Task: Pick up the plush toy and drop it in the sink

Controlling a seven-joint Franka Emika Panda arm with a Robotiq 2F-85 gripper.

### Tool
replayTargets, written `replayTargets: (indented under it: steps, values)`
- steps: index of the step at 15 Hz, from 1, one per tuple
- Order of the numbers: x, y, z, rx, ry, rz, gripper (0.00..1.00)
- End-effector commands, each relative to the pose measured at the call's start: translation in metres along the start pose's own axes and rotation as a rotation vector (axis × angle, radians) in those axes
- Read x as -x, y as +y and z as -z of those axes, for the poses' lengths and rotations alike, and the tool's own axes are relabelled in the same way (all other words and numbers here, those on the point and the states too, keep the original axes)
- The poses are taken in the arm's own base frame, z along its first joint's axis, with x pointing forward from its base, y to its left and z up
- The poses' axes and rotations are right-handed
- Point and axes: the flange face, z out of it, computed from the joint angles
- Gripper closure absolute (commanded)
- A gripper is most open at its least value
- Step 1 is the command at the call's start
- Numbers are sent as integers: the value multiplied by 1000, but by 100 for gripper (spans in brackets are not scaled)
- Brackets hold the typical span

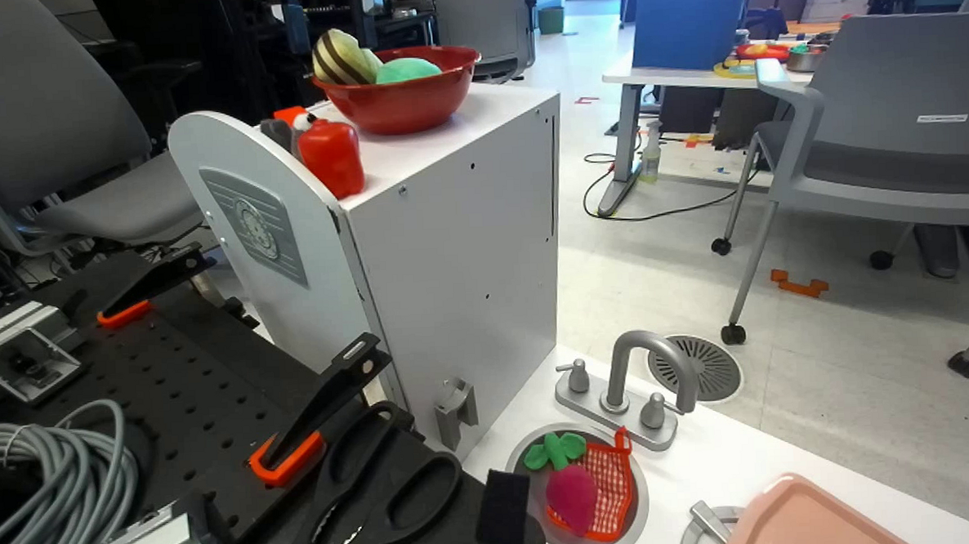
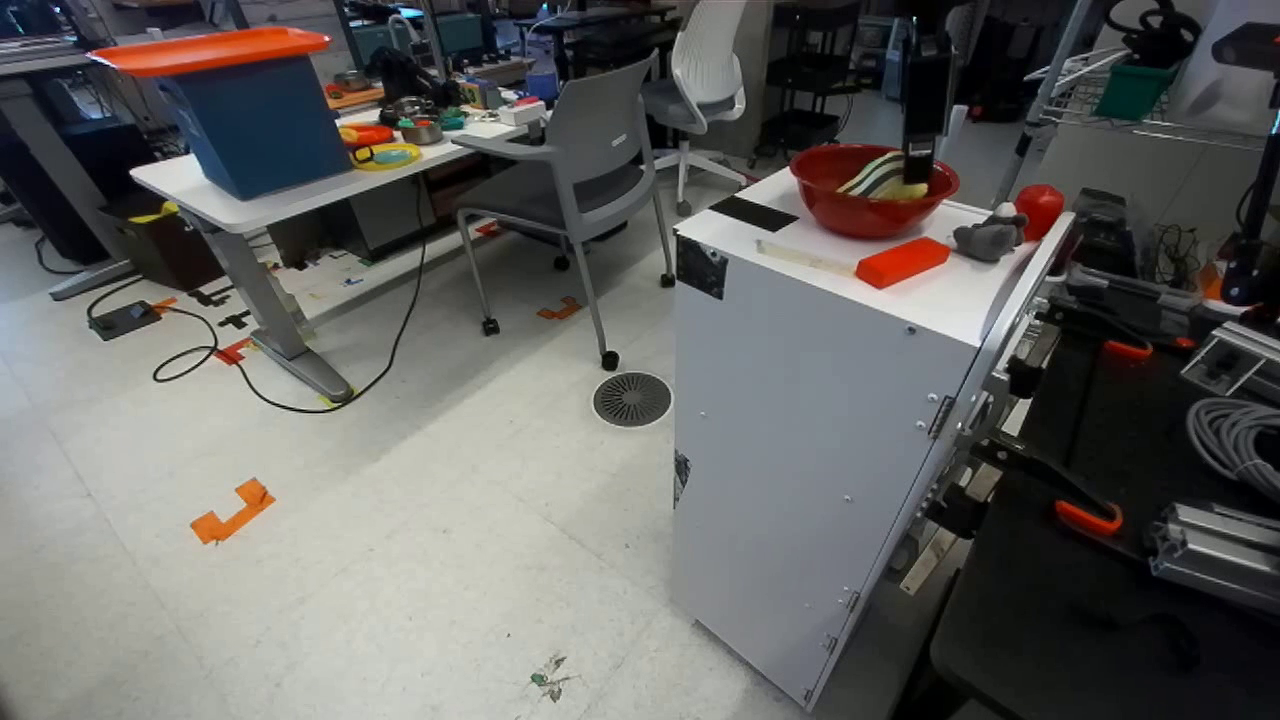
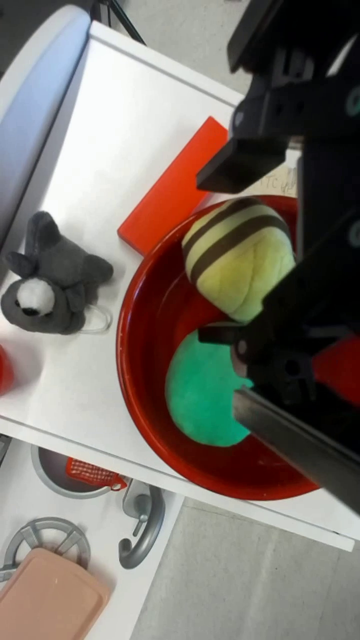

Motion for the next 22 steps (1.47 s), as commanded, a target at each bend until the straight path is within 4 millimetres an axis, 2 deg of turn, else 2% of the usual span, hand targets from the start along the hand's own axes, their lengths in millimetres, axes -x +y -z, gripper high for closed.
replayTargets:
  steps: [1,6,8,9,14,22]
  values:
    - [-5,3,-2,-22,13,12,63]
    - [-6,3,-4,-25,9,18,98]
    - [-6,2,-2,-23,13,22,100]
    - [-6,1,0,-20,18,24,97]
    - [2,1,17,14,15,15,98]
    - [39,8,84,144,29,-139,98]
